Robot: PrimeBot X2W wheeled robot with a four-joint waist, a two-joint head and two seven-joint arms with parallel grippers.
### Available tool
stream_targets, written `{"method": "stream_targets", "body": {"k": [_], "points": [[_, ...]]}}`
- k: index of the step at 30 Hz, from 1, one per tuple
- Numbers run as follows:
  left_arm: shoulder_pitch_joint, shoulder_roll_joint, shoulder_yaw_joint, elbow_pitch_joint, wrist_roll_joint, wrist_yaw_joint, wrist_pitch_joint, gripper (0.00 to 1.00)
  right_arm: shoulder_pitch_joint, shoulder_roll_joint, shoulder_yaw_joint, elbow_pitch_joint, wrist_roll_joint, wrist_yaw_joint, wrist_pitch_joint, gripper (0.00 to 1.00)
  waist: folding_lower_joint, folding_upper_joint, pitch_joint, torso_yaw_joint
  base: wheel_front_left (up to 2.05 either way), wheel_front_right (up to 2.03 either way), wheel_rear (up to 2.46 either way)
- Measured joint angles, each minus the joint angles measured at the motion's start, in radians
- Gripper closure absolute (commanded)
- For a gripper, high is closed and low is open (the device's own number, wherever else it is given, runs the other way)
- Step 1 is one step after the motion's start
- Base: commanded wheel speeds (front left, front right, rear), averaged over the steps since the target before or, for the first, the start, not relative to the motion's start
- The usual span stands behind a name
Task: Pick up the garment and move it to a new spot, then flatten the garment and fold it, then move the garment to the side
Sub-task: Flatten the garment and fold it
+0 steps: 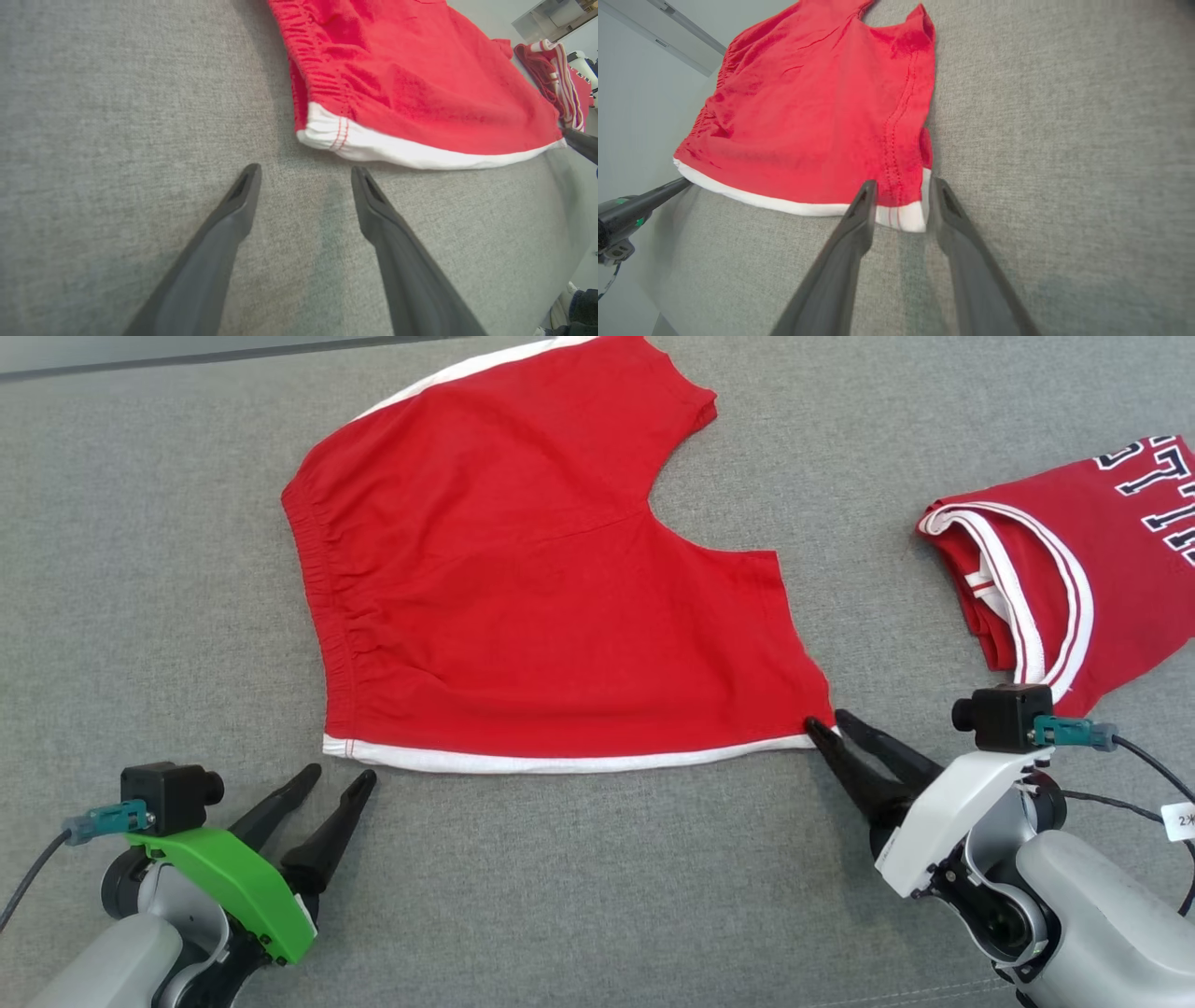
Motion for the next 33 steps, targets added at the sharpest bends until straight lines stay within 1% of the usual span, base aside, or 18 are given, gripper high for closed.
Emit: {"method": "stream_targets", "body": {"k": [1, 3, 4, 7, 9, 12, 14, 16, 19, 21, 25, 28, 29, 30, 33], "points": [[0.001, 0.000, 0.000, 0.000, 0.002, 0.000, 0.000, 0.00, 0.000, -0.001, 0.001, 0.003, -0.007, -0.001, -0.003, 0.00, 0.0000, 0.0000, -0.004, 0.000, 0.00, 0.00, 0.00], [0.007, 0.005, 0.001, 0.002, 0.002, 0.000, -0.001, 0.00, -0.002, -0.005, 0.003, 0.007, -0.033, -0.016, -0.023, 0.00, 0.0000, 0.0000, -0.012, -0.002, 0.00, 0.00, 0.00], [0.012, 0.009, 0.003, 0.004, 0.003, 0.000, -0.009, 0.00, -0.004, -0.010, 0.004, 0.010, -0.050, -0.016, -0.033, 0.00, 0.0000, 0.0000, -0.017, -0.002, 0.00, 0.00, 0.00], [0.032, 0.020, 0.020, 0.018, 0.005, 0.002, -0.038, 0.00, -0.012, -0.035, 0.003, 0.016, -0.109, -0.035, -0.073, 0.00, 0.0000, 0.0000, -0.035, -0.004, 0.00, 0.00, 0.00], [0.050, 0.022, 0.038, 0.026, 0.005, 0.015, -0.067, 0.00, -0.011, -0.050, -0.002, 0.018, -0.139, -0.050, -0.103, 0.00, 0.0000, 0.0000, -0.050, -0.004, 0.00, 0.00, 0.00], [0.064, 0.021, 0.068, 0.027, 0.012, 0.042, -0.116, 0.00, -0.008, -0.052, -0.027, 0.017, -0.152, -0.080, -0.160, 0.00, 0.0001, 0.0000, -0.075, -0.005, 0.00, 0.00, 0.00], [0.065, 0.025, 0.071, 0.027, 0.057, 0.056, -0.129, 0.00, 0.004, -0.051, -0.057, 0.014, -0.160, -0.104, -0.207, 0.00, 0.0001, 0.0000, -0.093, -0.004, 0.00, 0.00, 0.00], [0.068, 0.022, 0.075, 0.026, 0.078, 0.067, -0.135, 0.00, 0.024, -0.052, -0.079, 0.012, -0.174, -0.126, -0.253, 0.00, 0.0001, 0.0000, -0.113, -0.002, 0.00, 0.00, 0.00], [0.078, 0.018, 0.086, 0.020, 0.115, 0.091, -0.141, 0.00, 0.053, -0.052, -0.108, 0.013, -0.209, -0.149, -0.271, 0.00, 0.0000, 0.0000, -0.143, 0.002, 0.00, 0.00, 0.00], [0.089, 0.016, 0.095, 0.008, 0.142, 0.098, -0.141, 0.00, 0.066, -0.057, -0.115, 0.016, -0.263, -0.157, -0.271, 0.00, 0.0001, 0.0000, -0.163, 0.005, 0.00, 0.00, 0.00], [0.121, 0.001, 0.130, -0.012, 0.179, 0.132, -0.141, 0.00, 0.110, -0.028, -0.168, 0.012, -0.297, -0.166, -0.271, 0.00, 0.0000, 0.0000, -0.204, 0.009, 0.00, 0.00, 0.00], [0.134, -0.023, 0.222, -0.058, 0.227, 0.169, -0.141, 0.00, 0.145, 0.003, -0.225, -0.020, -0.341, -0.166, -0.269, 0.00, 0.0000, 0.0000, -0.233, 0.012, 0.00, 0.00, 0.00], [0.134, -0.031, 0.252, -0.074, 0.248, 0.179, -0.141, 0.00, 0.150, 0.009, -0.242, -0.039, -0.372, -0.166, -0.267, 0.00, 0.0000, 0.0000, -0.243, 0.014, 0.00, 0.00, 0.00], [0.149, -0.044, 0.295, -0.091, 0.276, 0.198, -0.141, 0.00, 0.158, 0.023, -0.273, -0.067, -0.412, -0.166, -0.267, 0.00, 0.0000, 0.0000, -0.261, 0.016, 0.00, 0.00, 0.00], [0.218, -0.063, 0.320, -0.105, 0.314, 0.208, -0.141, 0.00, 0.203, 0.044, -0.303, -0.080, -0.449, -0.166, -0.267, 0.00, 0.0000, 0.0000, -0.288, 0.020, 0.00, 0.00, 0.00]]}}
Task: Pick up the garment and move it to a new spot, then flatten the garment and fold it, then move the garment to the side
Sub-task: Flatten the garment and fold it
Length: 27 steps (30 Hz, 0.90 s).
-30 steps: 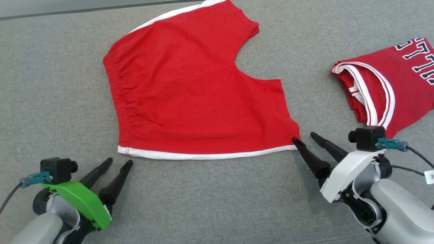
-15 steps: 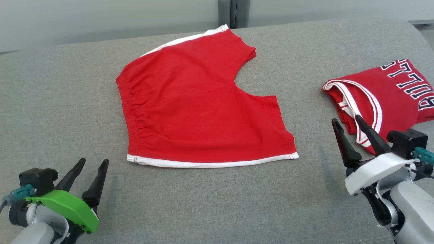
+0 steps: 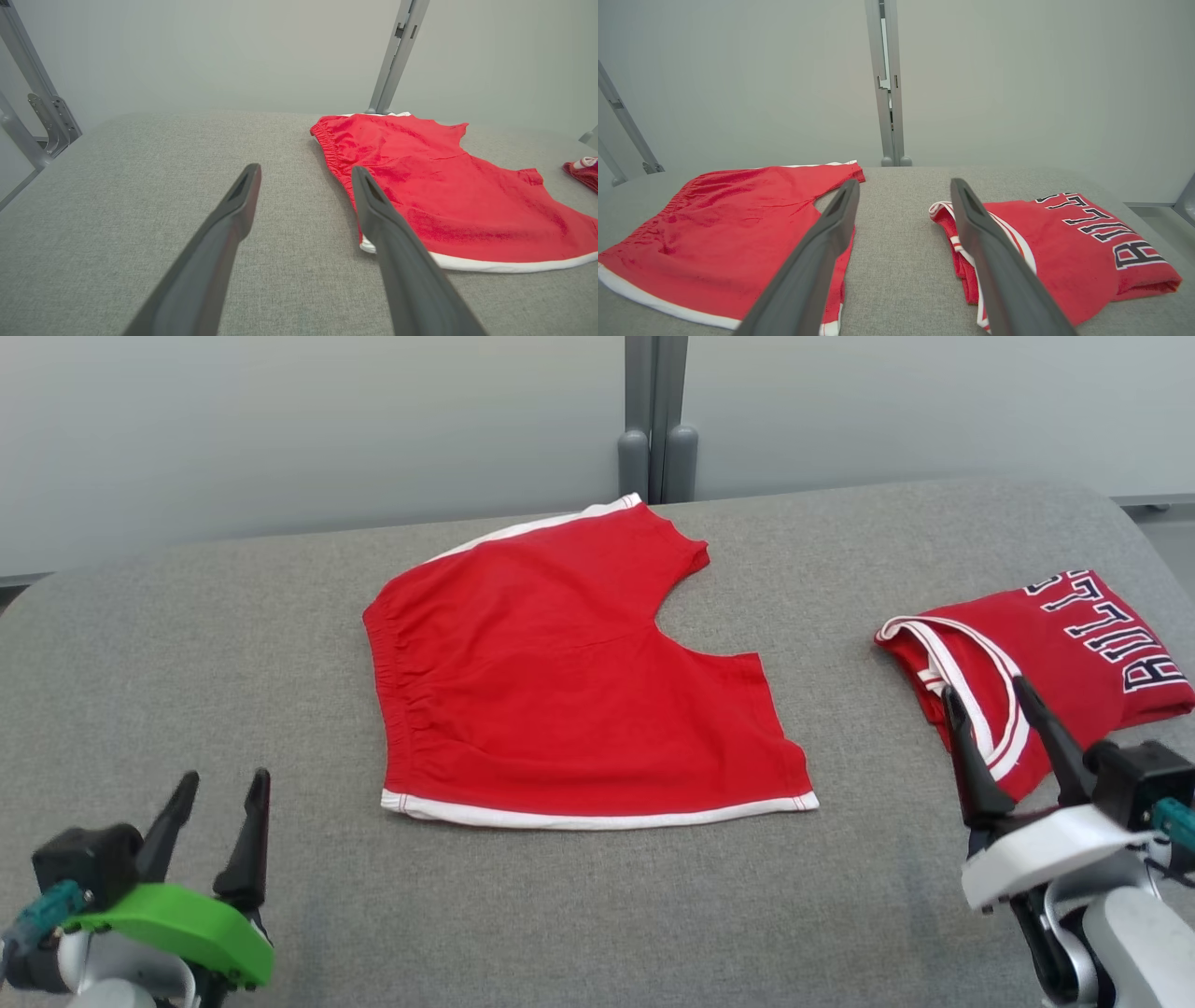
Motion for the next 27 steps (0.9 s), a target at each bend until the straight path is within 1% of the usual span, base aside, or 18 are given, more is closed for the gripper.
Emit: {"method": "stream_targets", "body": {"k": [3, 6, 12, 21, 27], "points": [[0.063, -0.020, 0.016, -0.012, 0.021, 0.004, 0.000, 0.00, 0.070, 0.014, -0.013, 0.002, -0.020, 0.000, 0.000, 0.00, 0.0000, 0.0000, -0.019, 0.007, 0.00, 0.00, 0.00], [0.095, -0.031, 0.044, -0.026, 0.045, 0.004, 0.000, 0.00, 0.102, 0.028, -0.021, 0.002, -0.050, 0.000, 0.000, 0.00, 0.0000, 0.0000, -0.025, 0.018, 0.00, 0.00, 0.00], [0.137, -0.076, 0.091, -0.041, 0.078, 0.004, 0.000, 0.00, 0.119, 0.070, -0.063, -0.001, -0.084, 0.000, 0.000, 0.00, 0.0000, 0.0000, -0.025, 0.039, 0.00, 0.00, 0.00], [0.183, -0.109, 0.144, -0.062, 0.122, 0.003, 0.000, 0.00, 0.125, 0.123, -0.062, -0.014, -0.129, 0.000, 0.000, 0.00, 0.0000, 0.0000, -0.029, 0.047, 0.00, 0.00, 0.00], [0.197, -0.130, 0.169, -0.071, 0.146, -0.015, 0.000, 0.00, 0.139, 0.142, -0.062, -0.011, -0.159, 0.002, 0.000, 0.00, 0.0000, 0.0000, -0.030, 0.049, 0.00, 0.00, 0.00]]}}
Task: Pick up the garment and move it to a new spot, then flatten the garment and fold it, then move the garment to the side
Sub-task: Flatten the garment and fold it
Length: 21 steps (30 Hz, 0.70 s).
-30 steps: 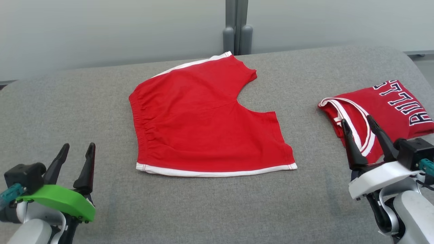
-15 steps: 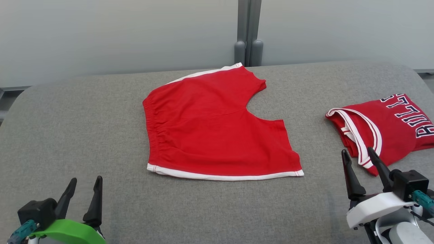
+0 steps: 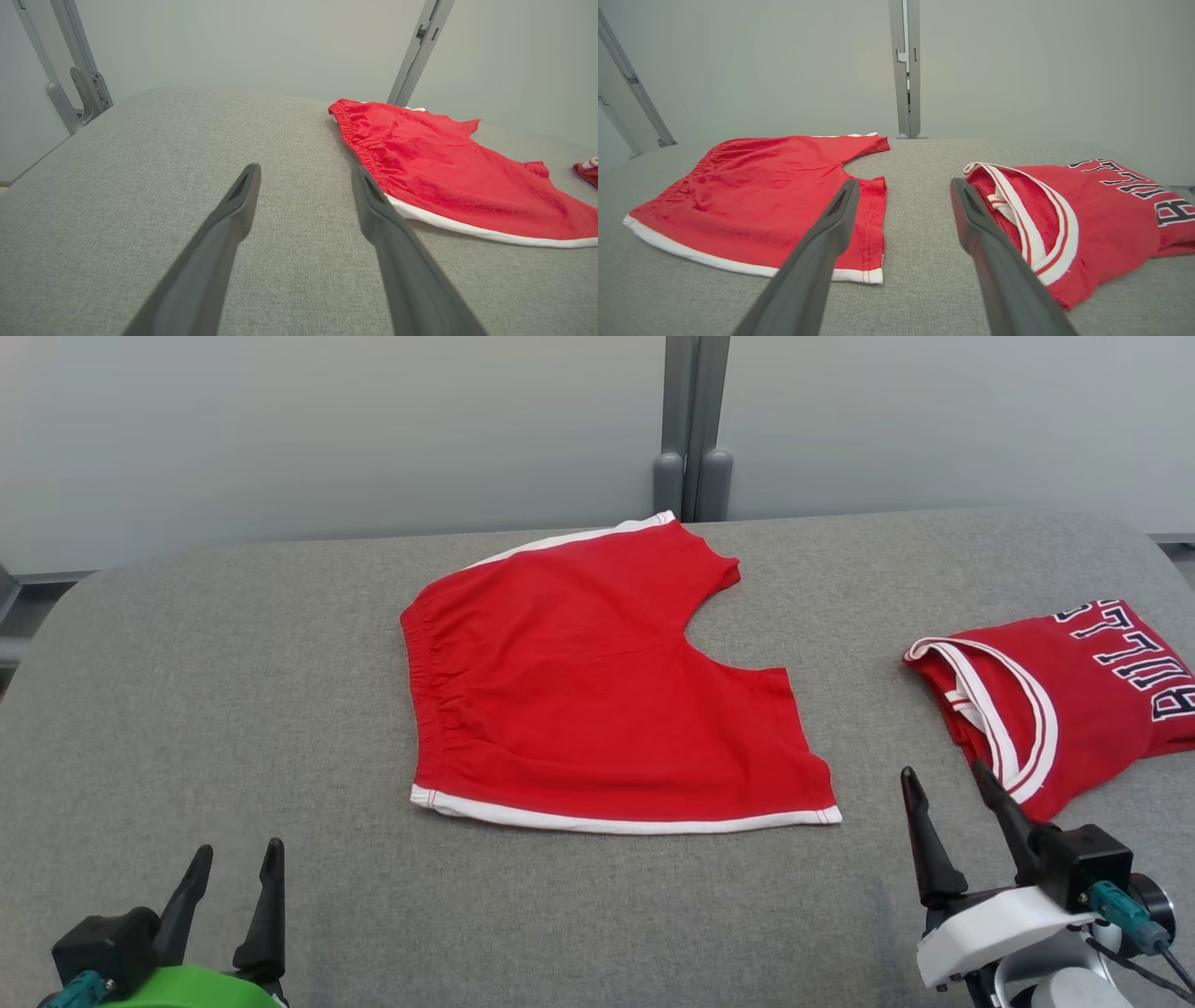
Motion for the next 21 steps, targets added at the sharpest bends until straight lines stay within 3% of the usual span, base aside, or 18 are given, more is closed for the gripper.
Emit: {"method": "stream_targets", "body": {"k": [10, 21], "points": [[0.021, -0.014, -0.003, -0.024, 0.046, -0.047, 0.000, 0.00, 0.010, 0.002, 0.055, 0.161, -0.015, 0.043, 0.001, 0.00, 0.0000, 0.0000, 0.042, 0.002, 0.00, 0.00, 0.00], [-0.025, -0.040, -0.034, -0.021, 0.092, -0.087, 0.000, 0.00, -0.147, 0.019, 0.077, 0.320, -0.026, 0.081, 0.001, 0.00, 0.0001, 0.0000, 0.124, 0.021, 0.00, 0.00, 0.00]]}}
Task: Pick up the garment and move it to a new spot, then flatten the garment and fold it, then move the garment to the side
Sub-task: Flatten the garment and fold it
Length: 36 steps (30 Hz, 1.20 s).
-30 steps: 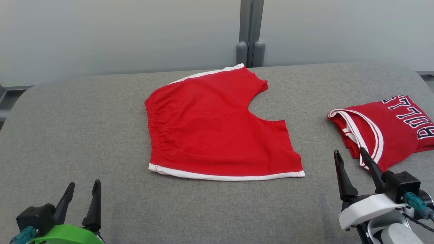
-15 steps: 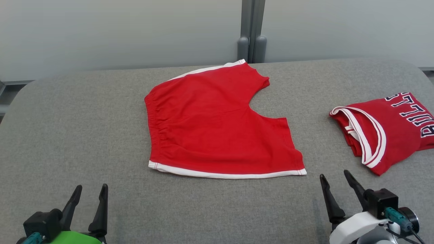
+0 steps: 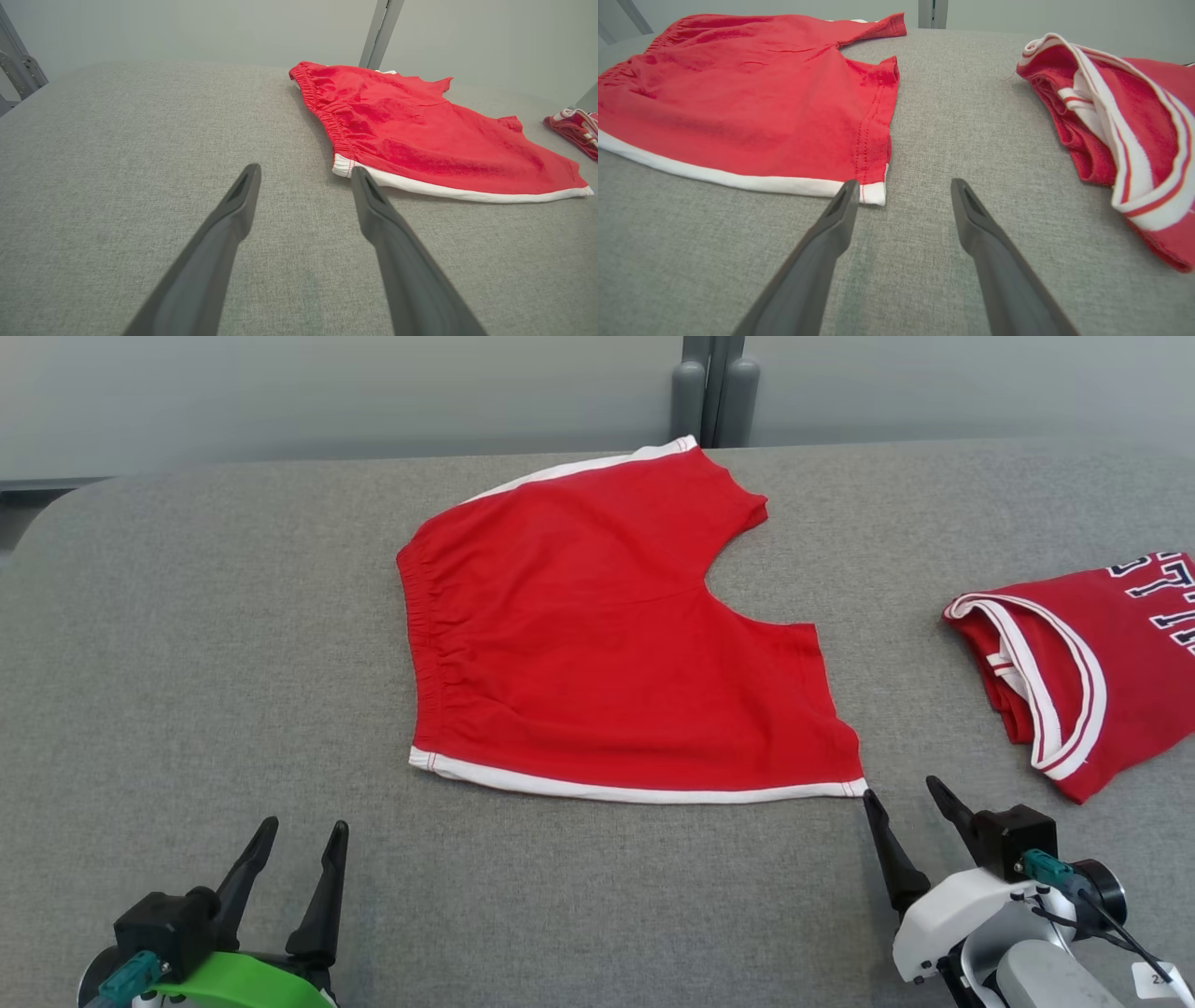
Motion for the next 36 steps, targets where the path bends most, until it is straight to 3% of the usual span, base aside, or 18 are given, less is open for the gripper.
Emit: {"method": "stream_targets", "body": {"k": [5, 9, 11, 14, 16, 19, 24, 25, 26, 27, 36], "points": [[-0.003, -0.002, 0.001, 0.015, 0.009, -0.010, 0.000, 0.00, -0.037, 0.020, 0.010, 0.056, -0.001, 0.016, 0.000, 0.00, 0.0000, 0.0000, 0.027, 0.015, 0.00, 0.00, 0.00], [-0.022, -0.007, 0.008, 0.025, 0.017, -0.019, 0.000, 0.00, -0.065, 0.034, 0.010, 0.086, -0.001, 0.025, 0.000, 0.12, 0.0000, 0.0000, 0.042, 0.029, 0.00, 0.00, 0.00], [-0.029, -0.010, 0.014, 0.027, 0.023, -0.019, 0.000, 0.00, -0.076, 0.037, 0.010, 0.099, -0.001, 0.028, 0.000, 0.13, 0.0000, 0.0000, 0.048, 0.035, 0.00, 0.00, 0.00], [-0.029, -0.016, 0.025, 0.033, 0.024, -0.022, 0.000, 0.00, -0.091, 0.049, 0.008, 0.123, -0.001, 0.034, 0.000, 0.25, 0.0000, 0.0000, 0.054, 0.040, 0.00, 0.00, 0.00], [-0.029, -0.018, 0.030, 0.035, 0.025, -0.025, 0.000, 0.00, -0.095, 0.053, 0.007, 0.139, -0.001, 0.042, 0.000, 0.41, 0.0000, 0.0000, 0.055, 0.040, 0.00, 0.00, 0.00], [-0.029, -0.021, 0.035, 0.041, 0.032, -0.030, 0.000, 0.00, -0.103, 0.055, 0.001, 0.160, -0.001, 0.046, 0.000, 0.55, 0.0000, 0.0000, 0.056, 0.040, 0.00, 0.00, 0.00], [-0.049, -0.021, 0.006, 0.055, 0.046, -0.056, 0.000, 0.00, -0.116, 0.061, -0.005, 0.177, 0.000, 0.060, -0.001, 0.69, 0.0000, 0.0000, 0.063, 0.038, 0.00, 0.00, 0.00], [-0.058, -0.021, -0.008, 0.058, 0.051, -0.063, 0.000, 0.00, -0.122, 0.062, -0.005, 0.179, 0.000, 0.064, -0.001, 0.78, 0.0000, 0.0000, 0.066, 0.037, 0.00, 0.00, 0.00], [-0.070, -0.020, -0.025, 0.062, 0.058, -0.069, 0.000, 0.00, -0.129, 0.063, -0.005, 0.181, 0.000, 0.069, -0.001, 0.96, 0.0000, 0.0000, 0.071, 0.037, 0.00, 0.00, 0.00], [-0.082, -0.020, -0.039, 0.067, 0.065, -0.073, 0.000, 0.00, -0.136, 0.065, -0.004, 0.182, 0.000, 0.072, -0.001, 1.00, 0.0000, 0.0000, 0.076, 0.035, 0.00, 0.00, 0.00], [-0.210, -0.024, -0.088, 0.158, 0.069, -0.088, 0.033, 0.00, -0.202, 0.081, 0.011, 0.195, -0.009, 0.103, -0.001, 1.00, 0.0000, 0.0000, 0.118, 0.007, 0.00, 0.00, 0.00]]}}
